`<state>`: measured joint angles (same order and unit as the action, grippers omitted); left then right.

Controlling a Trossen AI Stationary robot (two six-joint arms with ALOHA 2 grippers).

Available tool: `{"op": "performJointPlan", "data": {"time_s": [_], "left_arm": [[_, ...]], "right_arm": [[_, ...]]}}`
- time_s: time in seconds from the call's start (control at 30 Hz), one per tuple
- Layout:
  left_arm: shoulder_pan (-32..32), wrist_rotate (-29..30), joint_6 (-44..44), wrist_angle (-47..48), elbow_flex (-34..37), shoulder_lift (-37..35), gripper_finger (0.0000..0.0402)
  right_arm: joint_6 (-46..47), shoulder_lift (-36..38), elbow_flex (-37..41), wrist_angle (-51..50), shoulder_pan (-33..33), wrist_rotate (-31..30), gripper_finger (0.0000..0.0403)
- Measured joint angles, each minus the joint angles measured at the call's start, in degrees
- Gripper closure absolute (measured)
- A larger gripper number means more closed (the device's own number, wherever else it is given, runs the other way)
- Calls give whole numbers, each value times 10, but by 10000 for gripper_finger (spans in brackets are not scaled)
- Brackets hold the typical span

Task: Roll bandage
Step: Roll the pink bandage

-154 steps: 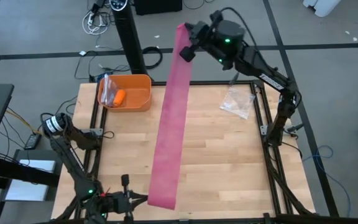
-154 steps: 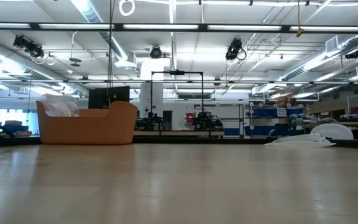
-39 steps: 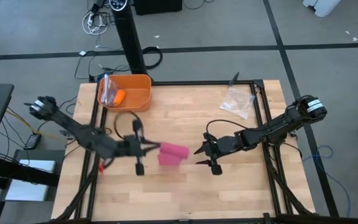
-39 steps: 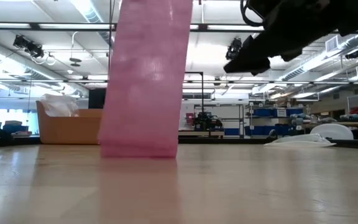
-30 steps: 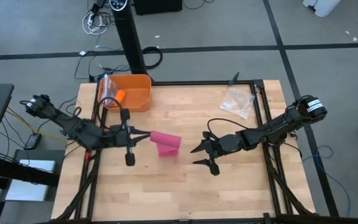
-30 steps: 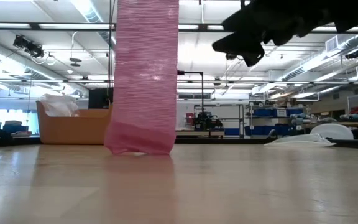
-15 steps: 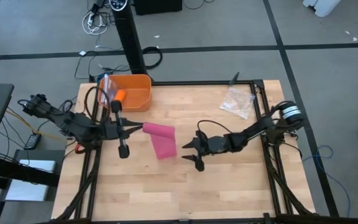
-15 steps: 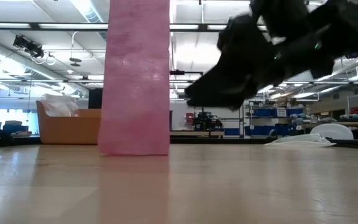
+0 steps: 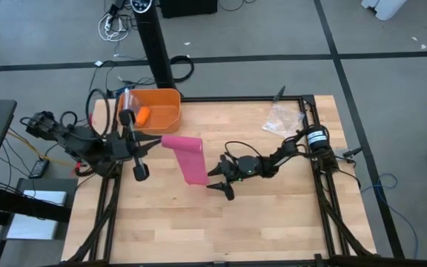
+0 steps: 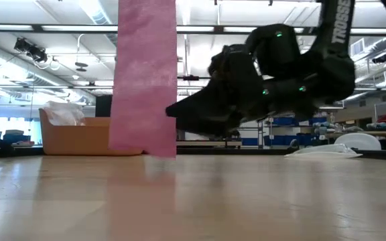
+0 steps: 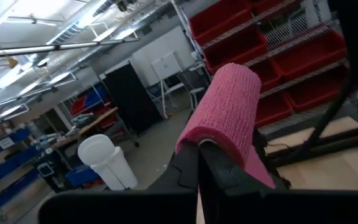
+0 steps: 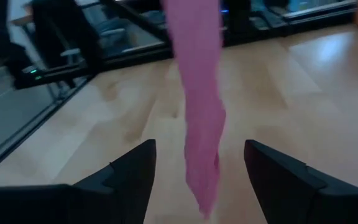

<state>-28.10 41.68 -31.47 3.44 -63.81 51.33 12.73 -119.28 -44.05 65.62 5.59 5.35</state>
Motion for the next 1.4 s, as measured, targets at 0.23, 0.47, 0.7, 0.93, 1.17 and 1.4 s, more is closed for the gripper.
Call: {"op": "performJointPlan", "data": {"time_s": [0.23,0.47,0.7,0.93,1.17,1.4], "left_arm": [[0,23,-13,9,-24,0,401],[0,68,-30,13,-26,0,401],[0,87,-30,15,-26,0,401],[0,118,-23,66,-24,-11,401],[18,156,14,86,28,-46,401],[54,158,98,88,111,-85,401]], "right_arm": [[33,-51,-57,-3,-26,24,163],[56,-63,-74,-3,-15,-4,235],[40,-58,-73,23,25,-31,389],[50,-26,-72,19,110,-43,399],[6,54,-73,-26,217,-161,401],[-47,163,-96,-153,295,-291,402]]}}
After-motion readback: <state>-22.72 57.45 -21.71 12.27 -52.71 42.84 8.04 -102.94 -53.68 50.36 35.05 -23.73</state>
